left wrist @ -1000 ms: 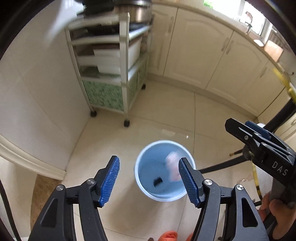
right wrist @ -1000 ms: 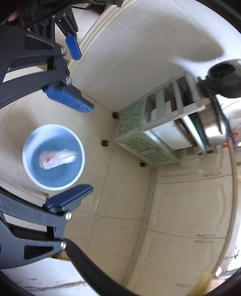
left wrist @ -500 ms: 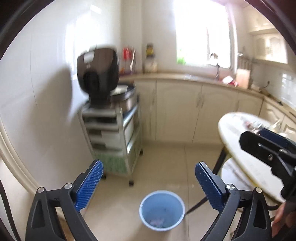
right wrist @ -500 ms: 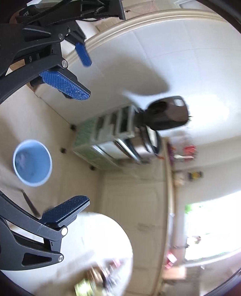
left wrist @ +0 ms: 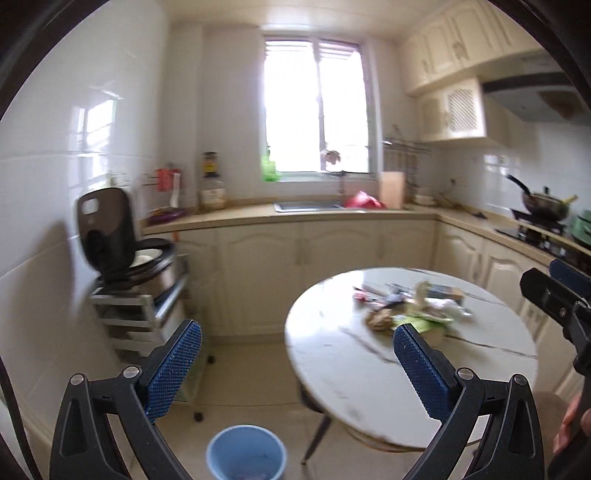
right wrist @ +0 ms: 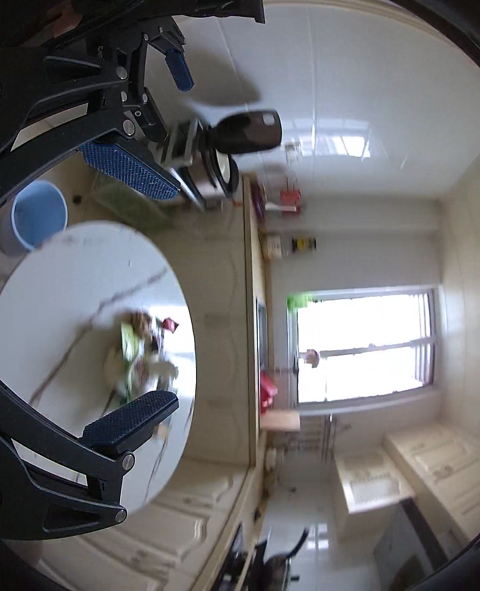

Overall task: Collect trash
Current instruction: 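Move both tools back toward the table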

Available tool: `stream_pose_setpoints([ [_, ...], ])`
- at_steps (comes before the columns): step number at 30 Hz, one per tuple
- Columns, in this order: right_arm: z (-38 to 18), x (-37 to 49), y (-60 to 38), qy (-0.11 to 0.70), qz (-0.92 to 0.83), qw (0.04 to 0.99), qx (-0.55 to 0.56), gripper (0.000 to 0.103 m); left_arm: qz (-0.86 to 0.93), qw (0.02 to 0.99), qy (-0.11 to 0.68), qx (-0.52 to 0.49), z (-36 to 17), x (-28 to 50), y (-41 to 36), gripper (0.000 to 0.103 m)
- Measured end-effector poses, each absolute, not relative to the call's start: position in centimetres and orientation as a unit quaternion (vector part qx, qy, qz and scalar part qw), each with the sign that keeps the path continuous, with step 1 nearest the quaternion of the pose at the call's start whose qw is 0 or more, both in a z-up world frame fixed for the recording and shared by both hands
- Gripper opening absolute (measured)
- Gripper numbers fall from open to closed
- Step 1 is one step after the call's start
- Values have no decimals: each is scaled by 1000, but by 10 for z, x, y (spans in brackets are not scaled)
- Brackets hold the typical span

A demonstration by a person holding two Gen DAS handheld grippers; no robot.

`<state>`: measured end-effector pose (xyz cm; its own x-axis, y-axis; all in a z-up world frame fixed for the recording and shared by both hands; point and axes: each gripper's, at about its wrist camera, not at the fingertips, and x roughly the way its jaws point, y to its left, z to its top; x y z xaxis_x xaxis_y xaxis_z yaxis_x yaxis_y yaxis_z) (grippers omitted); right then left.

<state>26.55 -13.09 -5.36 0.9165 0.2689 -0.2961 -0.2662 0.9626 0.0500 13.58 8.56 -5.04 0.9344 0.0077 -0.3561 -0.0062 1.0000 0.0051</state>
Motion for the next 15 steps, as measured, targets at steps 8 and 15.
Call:
stream_pose_setpoints([
  [8, -67, 278, -215, 183, 73, 980, 25, 103, -47, 972, 227, 45, -53, 214, 33, 102],
  [15, -98, 316, -251, 236, 42, 970, 31, 103, -71, 956, 276, 69, -60, 303, -3, 102],
])
